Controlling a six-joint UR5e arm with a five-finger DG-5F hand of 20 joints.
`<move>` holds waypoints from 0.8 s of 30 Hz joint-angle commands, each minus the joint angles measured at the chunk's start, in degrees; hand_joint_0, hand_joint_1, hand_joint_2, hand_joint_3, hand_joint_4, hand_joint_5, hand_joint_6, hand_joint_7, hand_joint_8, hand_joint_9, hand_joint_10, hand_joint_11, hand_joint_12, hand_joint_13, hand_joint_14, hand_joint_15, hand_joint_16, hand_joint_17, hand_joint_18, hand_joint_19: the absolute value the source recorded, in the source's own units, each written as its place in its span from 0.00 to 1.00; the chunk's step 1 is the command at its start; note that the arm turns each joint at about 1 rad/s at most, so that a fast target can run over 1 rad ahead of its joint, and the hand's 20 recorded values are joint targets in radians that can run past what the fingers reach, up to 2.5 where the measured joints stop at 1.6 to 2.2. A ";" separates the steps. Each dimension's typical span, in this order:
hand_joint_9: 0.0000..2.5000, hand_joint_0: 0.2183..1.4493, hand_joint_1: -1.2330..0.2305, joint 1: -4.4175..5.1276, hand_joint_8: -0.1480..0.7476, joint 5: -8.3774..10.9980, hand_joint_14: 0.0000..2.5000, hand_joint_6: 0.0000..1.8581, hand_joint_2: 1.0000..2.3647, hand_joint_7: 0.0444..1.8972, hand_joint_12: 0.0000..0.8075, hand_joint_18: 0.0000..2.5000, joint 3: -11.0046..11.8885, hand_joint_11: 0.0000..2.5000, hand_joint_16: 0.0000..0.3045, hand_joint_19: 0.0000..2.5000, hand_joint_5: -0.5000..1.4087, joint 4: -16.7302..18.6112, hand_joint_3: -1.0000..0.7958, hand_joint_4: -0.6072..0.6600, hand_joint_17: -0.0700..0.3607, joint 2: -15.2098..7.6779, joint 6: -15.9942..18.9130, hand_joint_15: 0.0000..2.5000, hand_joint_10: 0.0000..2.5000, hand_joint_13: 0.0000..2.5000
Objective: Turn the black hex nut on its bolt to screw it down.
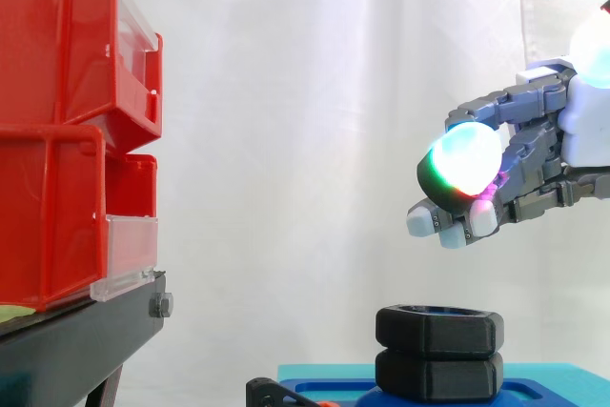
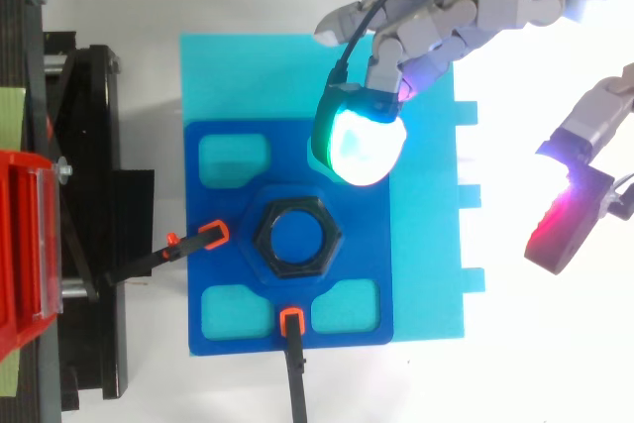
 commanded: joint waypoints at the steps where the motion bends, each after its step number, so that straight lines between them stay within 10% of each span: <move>1: 0.22 0.22 0.43 0.01 0.47 0.00 0.00 0.27 0.00 0.43 0.48 0.00 0.01 0.09 0.19 0.09 0.19 0.00 0.28 0.60 0.46 -0.01 0.00 0.03 0.00 0.06; 24: 0.20 0.22 0.45 0.01 0.46 0.00 0.00 0.27 0.00 0.44 0.48 0.00 -0.08 0.10 0.19 0.11 0.18 0.00 0.28 0.60 0.47 -0.01 0.00 0.04 0.00 0.04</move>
